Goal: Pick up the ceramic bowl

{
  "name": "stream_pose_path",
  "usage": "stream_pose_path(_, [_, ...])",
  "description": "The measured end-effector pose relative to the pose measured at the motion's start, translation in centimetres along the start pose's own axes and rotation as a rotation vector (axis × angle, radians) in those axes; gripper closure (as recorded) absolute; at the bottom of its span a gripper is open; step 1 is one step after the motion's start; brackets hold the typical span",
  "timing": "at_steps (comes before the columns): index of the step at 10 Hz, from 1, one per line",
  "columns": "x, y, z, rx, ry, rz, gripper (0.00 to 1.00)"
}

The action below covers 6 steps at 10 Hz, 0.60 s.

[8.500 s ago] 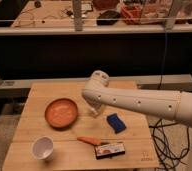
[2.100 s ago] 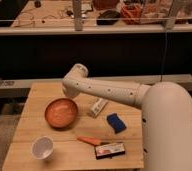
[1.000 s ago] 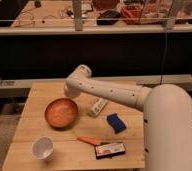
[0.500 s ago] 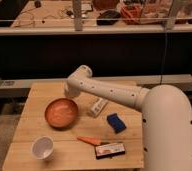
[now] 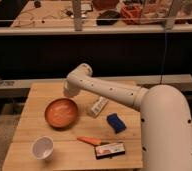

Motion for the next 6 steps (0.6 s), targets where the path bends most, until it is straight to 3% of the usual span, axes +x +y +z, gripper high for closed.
stream_pose_path(6, [0.67, -0.17, -0.35, 0.012, -0.052, -0.027, 1.0])
